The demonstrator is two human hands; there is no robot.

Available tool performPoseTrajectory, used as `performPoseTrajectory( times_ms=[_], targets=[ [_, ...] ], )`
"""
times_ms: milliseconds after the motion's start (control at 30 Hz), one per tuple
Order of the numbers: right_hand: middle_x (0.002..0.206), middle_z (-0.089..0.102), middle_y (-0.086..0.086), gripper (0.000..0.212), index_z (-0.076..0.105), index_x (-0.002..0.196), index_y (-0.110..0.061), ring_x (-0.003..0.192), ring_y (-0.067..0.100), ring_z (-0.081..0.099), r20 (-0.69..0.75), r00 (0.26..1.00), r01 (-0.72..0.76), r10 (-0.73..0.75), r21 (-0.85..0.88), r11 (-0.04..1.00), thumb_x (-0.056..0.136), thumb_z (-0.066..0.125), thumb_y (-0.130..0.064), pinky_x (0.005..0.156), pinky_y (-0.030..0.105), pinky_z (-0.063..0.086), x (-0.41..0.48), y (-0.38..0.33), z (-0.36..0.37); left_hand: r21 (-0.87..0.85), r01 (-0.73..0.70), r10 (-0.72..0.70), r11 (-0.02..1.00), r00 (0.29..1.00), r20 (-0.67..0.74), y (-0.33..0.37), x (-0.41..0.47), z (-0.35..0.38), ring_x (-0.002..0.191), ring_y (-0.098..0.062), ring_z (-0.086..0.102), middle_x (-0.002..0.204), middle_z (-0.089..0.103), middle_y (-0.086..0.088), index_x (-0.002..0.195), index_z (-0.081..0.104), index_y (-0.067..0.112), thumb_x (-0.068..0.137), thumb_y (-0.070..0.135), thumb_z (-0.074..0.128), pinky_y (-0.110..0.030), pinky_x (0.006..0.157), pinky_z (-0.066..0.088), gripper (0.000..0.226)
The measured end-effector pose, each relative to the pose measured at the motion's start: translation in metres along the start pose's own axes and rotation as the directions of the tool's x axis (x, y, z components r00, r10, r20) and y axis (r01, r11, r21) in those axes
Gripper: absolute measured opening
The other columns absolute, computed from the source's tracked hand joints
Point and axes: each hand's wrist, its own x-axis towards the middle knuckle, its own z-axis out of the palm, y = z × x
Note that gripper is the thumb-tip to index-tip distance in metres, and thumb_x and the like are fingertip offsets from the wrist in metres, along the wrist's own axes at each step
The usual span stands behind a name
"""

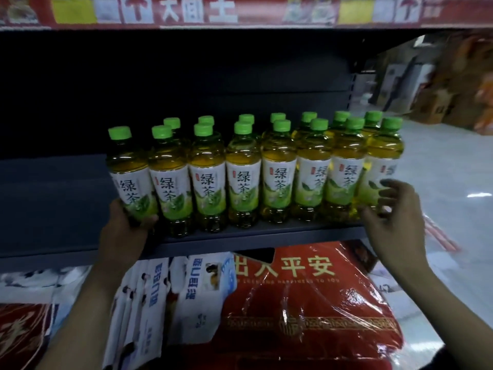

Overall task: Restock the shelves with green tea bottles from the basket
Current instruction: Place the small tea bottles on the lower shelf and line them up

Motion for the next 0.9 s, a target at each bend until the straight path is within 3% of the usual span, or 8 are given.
performPoseTrajectory(
  times_ms=[67,133,200,300,567,733,833,900],
  targets=[
    [0.131,0.046,0.015,0.066,0.037,0.137,-0.015,0.117,0.031,0.052,0.006,0.995,-0.095,0.095,0.000,0.995,0.083,0.074,-0.015,0.092,0.052,0.051,0.014,0.017,-0.004,0.039,-0.046,0.049,0.998,0.994,-0.095,0.000,-0.007,0.000,0.119,-0.030,0.054,0.130,0.057,-0.008,0.133,0.044,0.015,0.084,0.037,0.072,-0.041,0.090,0.046,0.061],
    [0.137,0.044,0.017,0.076,0.031,0.143,-0.015,0.121,0.032,0.051,0.050,0.981,-0.189,0.188,0.004,0.982,0.081,0.076,-0.016,0.096,0.052,0.049,0.024,0.033,-0.004,0.143,-0.100,0.129,0.985,0.969,-0.212,0.004,-0.016,0.005,0.112,-0.031,0.058,0.118,0.061,-0.009,0.125,0.052,0.013,0.079,0.051,0.068,-0.048,0.084,0.053,0.062],
    [0.139,0.048,0.017,0.084,0.026,0.145,-0.017,0.119,0.031,0.054,0.139,0.966,-0.222,0.217,0.026,0.975,0.080,0.078,-0.016,0.095,0.049,0.049,0.031,0.044,0.001,0.154,-0.149,0.187,0.977,0.941,-0.281,0.018,-0.029,0.018,0.111,-0.032,0.055,0.115,0.058,-0.014,0.121,0.052,0.007,0.081,0.038,0.071,-0.046,0.086,0.051,0.053],
    [0.135,0.056,0.013,0.083,0.023,0.145,-0.021,0.111,0.029,0.060,0.224,0.955,-0.211,0.194,0.051,0.976,0.082,0.077,-0.015,0.092,0.045,0.050,0.038,0.056,0.007,0.135,-0.196,0.227,0.971,0.937,-0.267,0.038,-0.043,0.045,0.112,-0.033,0.052,0.116,0.055,-0.018,0.119,0.044,0.007,0.081,0.012,0.076,-0.043,0.087,0.045,0.050],
    [0.134,0.058,0.011,0.075,0.030,0.146,-0.016,0.115,0.031,0.060,0.196,0.973,-0.127,0.120,0.022,0.992,0.085,0.073,-0.017,0.084,0.032,0.043,0.045,0.071,0.019,0.175,-0.133,0.179,0.975,0.944,-0.278,0.033,-0.030,0.064,0.119,-0.032,0.055,0.124,0.059,-0.011,0.125,0.045,0.017,0.074,0.015,0.081,-0.053,0.091,0.050,0.062],
    [0.133,0.057,0.006,0.083,0.028,0.144,-0.023,0.113,0.024,0.059,0.216,0.966,-0.159,0.141,0.070,0.985,0.079,0.079,-0.026,0.090,0.038,0.048,0.049,0.075,0.017,0.112,-0.167,0.195,0.980,0.921,-0.337,0.065,-0.059,0.092,0.115,-0.030,0.052,0.124,0.049,-0.012,0.124,0.044,0.014,0.084,0.017,0.066,-0.047,0.093,0.048,0.046],
    [0.130,0.055,-0.006,0.084,0.027,0.143,-0.025,0.109,0.011,0.055,0.252,0.959,-0.185,0.132,0.199,0.962,0.078,0.080,-0.028,0.089,0.031,0.046,0.056,0.072,0.019,0.126,-0.355,0.374,0.926,0.905,-0.203,0.122,-0.094,0.132,0.105,-0.015,0.046,0.111,0.037,0.009,0.119,0.045,0.022,0.090,0.019,0.064,-0.033,0.087,0.043,0.035],
    [0.129,0.058,-0.008,0.082,0.029,0.140,-0.029,0.110,0.011,0.058,0.274,0.953,-0.208,0.128,0.287,0.935,0.075,0.080,-0.035,0.092,0.035,0.050,0.059,0.075,0.023,0.129,-0.577,0.589,0.807,0.804,-0.085,0.157,-0.101,0.151,0.102,-0.010,0.046,0.108,0.042,0.009,0.117,0.050,0.020,0.091,0.021,0.061,-0.023,0.084,0.040,0.028]
  ],
)
